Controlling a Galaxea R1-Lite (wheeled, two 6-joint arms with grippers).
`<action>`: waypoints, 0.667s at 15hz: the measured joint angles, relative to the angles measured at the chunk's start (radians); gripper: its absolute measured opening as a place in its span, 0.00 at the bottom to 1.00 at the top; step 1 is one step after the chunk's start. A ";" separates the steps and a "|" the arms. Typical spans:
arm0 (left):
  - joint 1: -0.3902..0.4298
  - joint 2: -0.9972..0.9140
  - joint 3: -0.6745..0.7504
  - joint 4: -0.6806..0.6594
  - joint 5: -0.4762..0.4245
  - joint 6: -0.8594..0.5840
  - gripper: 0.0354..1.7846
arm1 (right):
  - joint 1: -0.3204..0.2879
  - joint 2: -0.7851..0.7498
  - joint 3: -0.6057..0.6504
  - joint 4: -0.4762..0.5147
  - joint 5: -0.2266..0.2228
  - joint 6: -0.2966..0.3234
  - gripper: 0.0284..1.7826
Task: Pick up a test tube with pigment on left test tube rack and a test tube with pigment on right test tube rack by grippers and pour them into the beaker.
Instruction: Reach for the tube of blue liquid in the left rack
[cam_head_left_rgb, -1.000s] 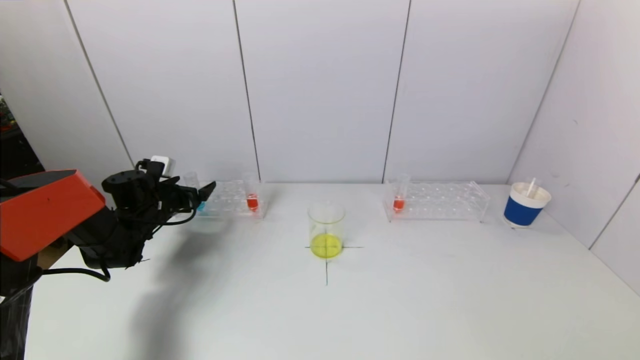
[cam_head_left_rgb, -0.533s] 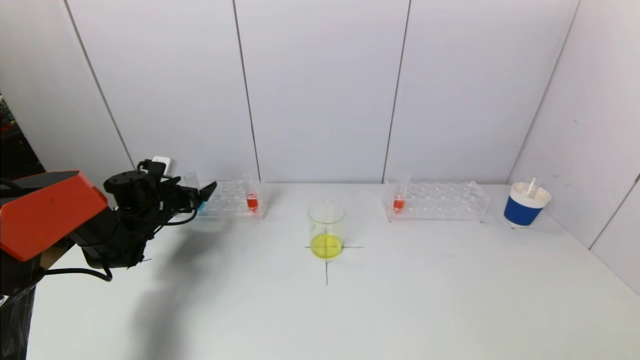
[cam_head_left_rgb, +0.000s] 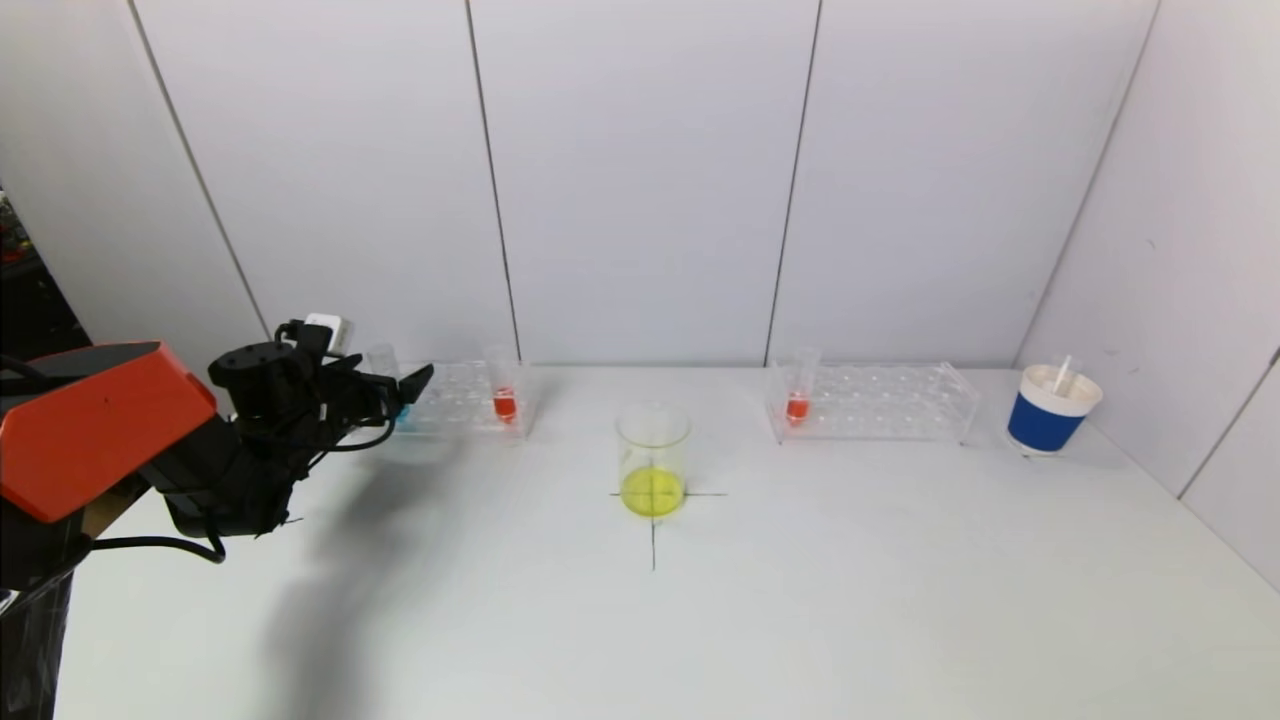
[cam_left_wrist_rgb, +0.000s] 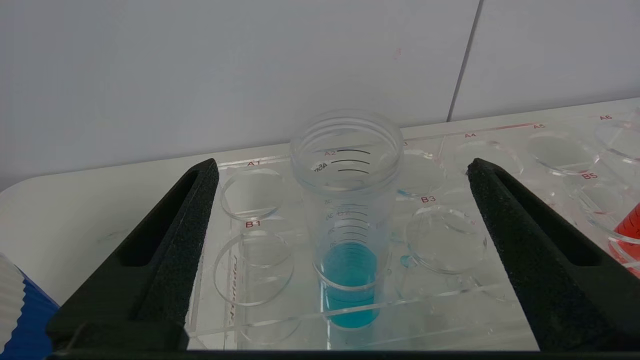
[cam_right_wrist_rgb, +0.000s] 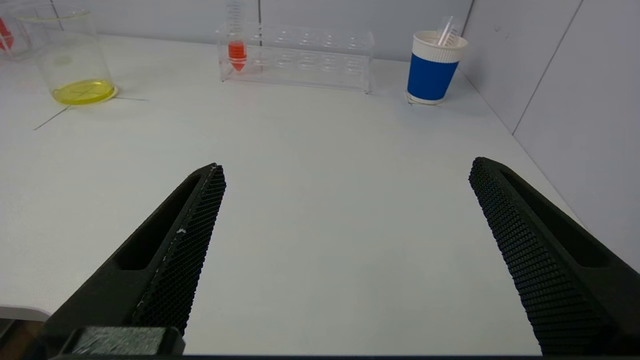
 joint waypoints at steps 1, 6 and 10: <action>0.000 0.000 0.000 0.000 0.000 0.000 0.93 | 0.000 0.000 0.000 0.000 0.000 0.000 0.99; -0.001 0.004 -0.013 0.000 0.001 0.000 0.54 | -0.001 0.000 0.000 0.000 0.000 0.000 0.99; -0.001 0.007 -0.017 0.000 0.001 0.000 0.25 | -0.001 0.000 0.000 0.000 0.000 0.000 0.99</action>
